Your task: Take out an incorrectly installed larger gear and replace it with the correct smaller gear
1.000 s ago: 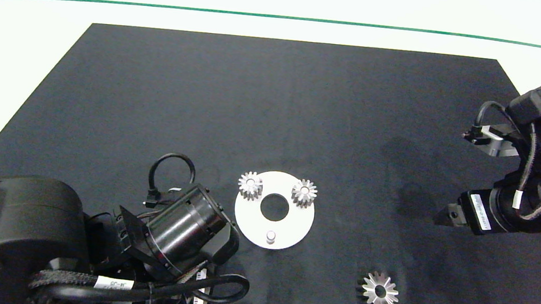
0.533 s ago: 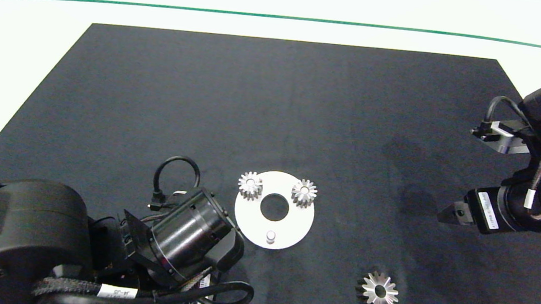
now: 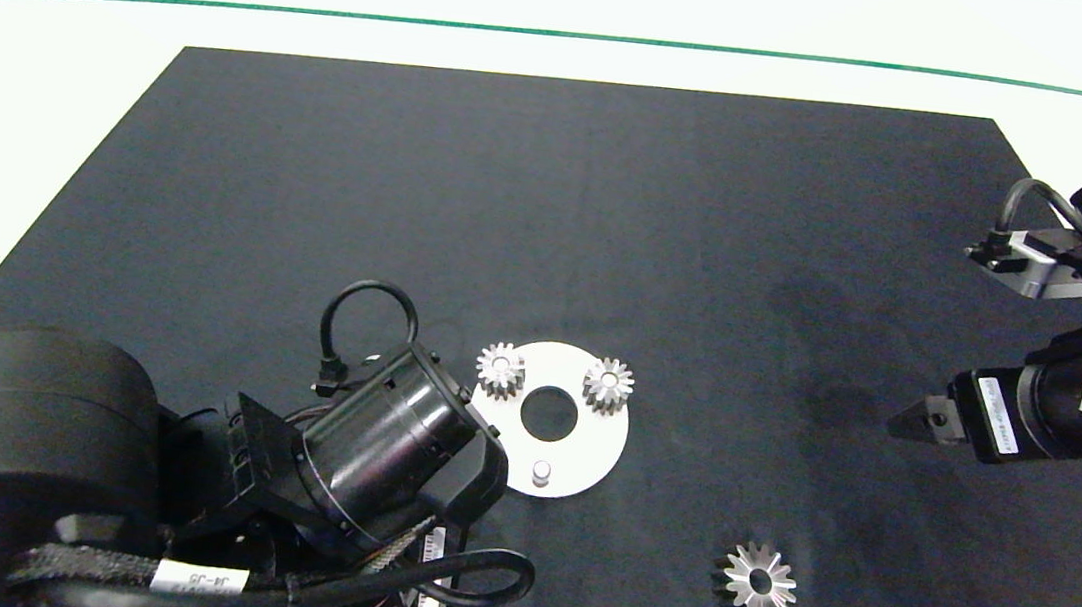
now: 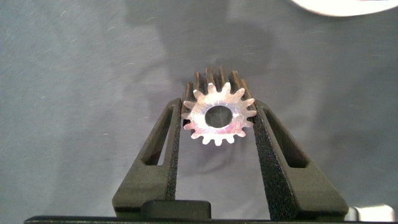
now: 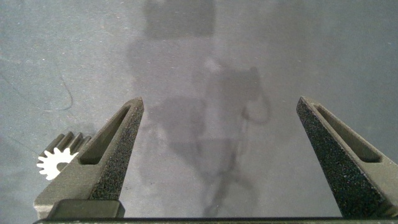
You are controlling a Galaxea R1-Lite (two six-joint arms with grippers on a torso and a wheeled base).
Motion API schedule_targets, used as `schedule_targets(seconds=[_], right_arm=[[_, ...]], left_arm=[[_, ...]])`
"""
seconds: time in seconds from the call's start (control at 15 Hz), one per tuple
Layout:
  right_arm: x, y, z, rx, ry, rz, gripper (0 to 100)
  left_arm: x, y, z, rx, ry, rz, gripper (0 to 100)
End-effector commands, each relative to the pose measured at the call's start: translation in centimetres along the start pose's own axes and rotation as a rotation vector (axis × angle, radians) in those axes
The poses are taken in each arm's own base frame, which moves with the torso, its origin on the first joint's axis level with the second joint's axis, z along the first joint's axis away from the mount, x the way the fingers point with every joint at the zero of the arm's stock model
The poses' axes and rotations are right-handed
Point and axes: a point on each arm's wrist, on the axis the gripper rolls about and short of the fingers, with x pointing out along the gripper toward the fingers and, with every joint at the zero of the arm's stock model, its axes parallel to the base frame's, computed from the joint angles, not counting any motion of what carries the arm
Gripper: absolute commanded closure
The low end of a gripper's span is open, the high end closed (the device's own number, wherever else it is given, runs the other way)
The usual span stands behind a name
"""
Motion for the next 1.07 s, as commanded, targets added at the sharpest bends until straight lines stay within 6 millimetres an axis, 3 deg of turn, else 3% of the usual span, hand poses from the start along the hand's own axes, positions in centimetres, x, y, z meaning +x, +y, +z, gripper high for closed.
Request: schedule_targets(seconds=[0.07, 0.4, 0.8, 1.07], right_arm=[[-0.9, -0.6, -0.2, 0.018, -0.022, -0.007, 0], [-1.6, -3.9, -0.1, 0.084, -0.048, -0.085, 0], [-3.7, -6.9, -0.6, 0.105, -0.107, -0.082, 0], [-4.0, -7.3, -0.7, 0.107, -0.118, -0.077, 0]], left_arm=[[-1.4, -0.7, 1.0, 0.015, -0.013, -0.020, 100], [-4.0, -3.1, 2.2, 0.114, -0.050, -0.101, 100], [-2.9, -6.6, 3.8, 0.168, -0.030, -0.095, 100], [-2.0, -7.8, 4.3, 0.190, -0.026, -0.088, 100]])
